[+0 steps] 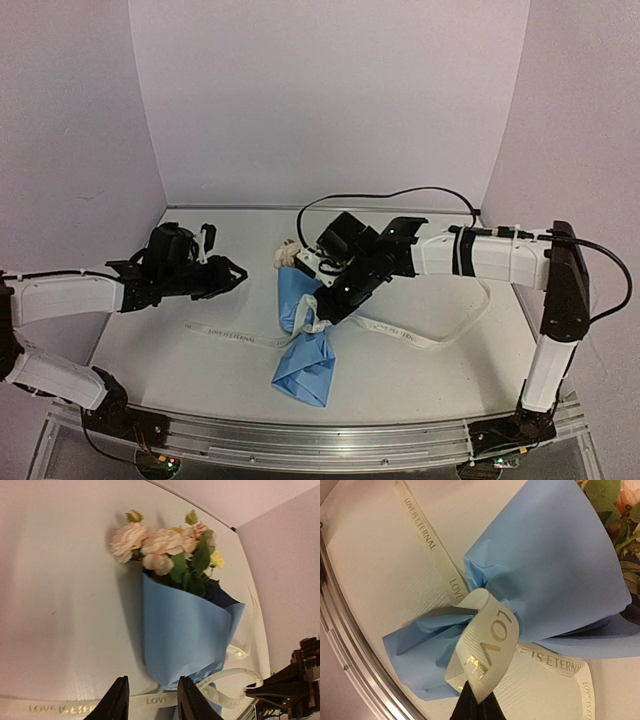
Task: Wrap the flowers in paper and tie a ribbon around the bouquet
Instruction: Cross the half-tied ribbon over the folded bouquet.
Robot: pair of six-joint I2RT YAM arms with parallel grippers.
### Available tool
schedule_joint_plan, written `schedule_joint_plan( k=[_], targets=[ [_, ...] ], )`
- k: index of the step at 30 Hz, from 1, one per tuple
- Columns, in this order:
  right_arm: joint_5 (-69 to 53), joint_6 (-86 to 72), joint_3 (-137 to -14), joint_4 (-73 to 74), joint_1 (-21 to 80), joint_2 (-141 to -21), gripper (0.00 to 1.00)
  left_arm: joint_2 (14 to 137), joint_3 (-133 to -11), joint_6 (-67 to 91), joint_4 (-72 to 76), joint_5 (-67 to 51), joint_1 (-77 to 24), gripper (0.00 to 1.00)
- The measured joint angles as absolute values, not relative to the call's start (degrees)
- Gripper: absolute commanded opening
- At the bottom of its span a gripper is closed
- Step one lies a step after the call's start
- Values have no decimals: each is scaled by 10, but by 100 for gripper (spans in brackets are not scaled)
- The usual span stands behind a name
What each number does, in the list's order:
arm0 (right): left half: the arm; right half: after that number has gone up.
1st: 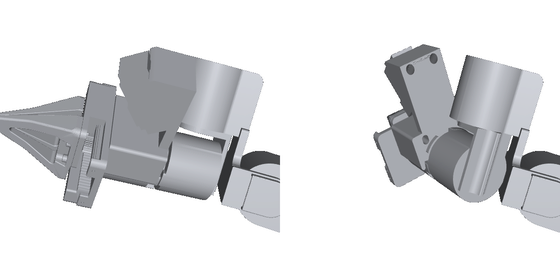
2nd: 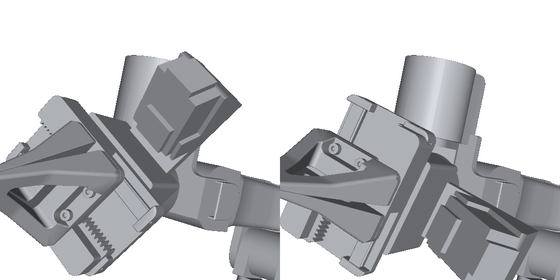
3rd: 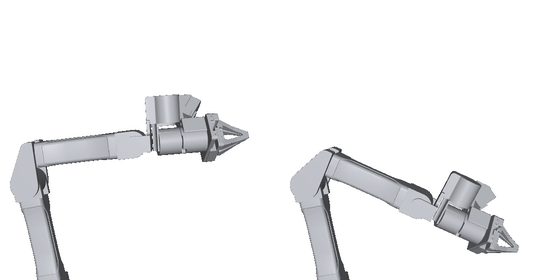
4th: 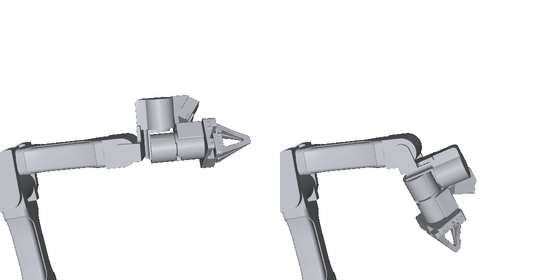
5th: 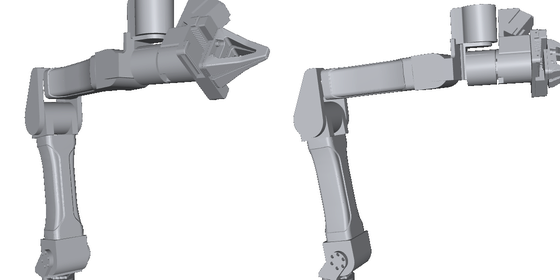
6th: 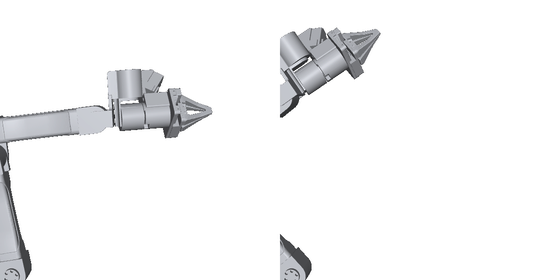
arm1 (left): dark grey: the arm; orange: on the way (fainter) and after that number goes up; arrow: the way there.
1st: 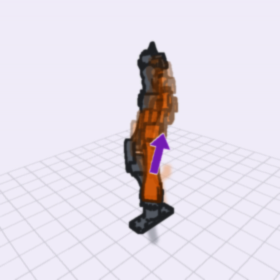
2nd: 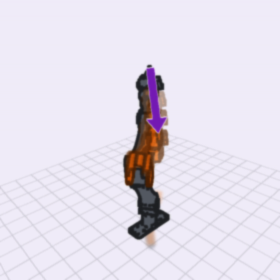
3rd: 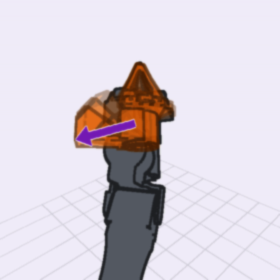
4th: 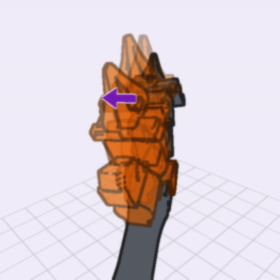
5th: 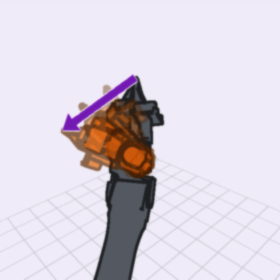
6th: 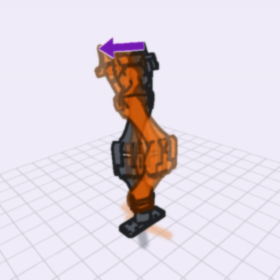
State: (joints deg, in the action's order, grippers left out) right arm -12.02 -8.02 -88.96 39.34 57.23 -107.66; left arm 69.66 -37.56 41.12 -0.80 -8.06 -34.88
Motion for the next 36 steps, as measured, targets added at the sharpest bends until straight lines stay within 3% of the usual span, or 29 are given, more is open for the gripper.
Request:
schedule_joint_plan(
  k=[7,15,33,36],
  targets=[
    [-90,-155,-795,306,560,-1068,0,849,-454,323,111,-181,-403,38],
    [-62,-226,-698,199,556,-1013,0,931,-512,277,146,-269,-431,37],
    [-38,-311,-674,100,529,-989,1,1014,-551,271,144,-322,-457,6],
    [-34,-326,-674,99,524,-990,1,1019,-552,275,139,-315,-457,7]
  ],
)
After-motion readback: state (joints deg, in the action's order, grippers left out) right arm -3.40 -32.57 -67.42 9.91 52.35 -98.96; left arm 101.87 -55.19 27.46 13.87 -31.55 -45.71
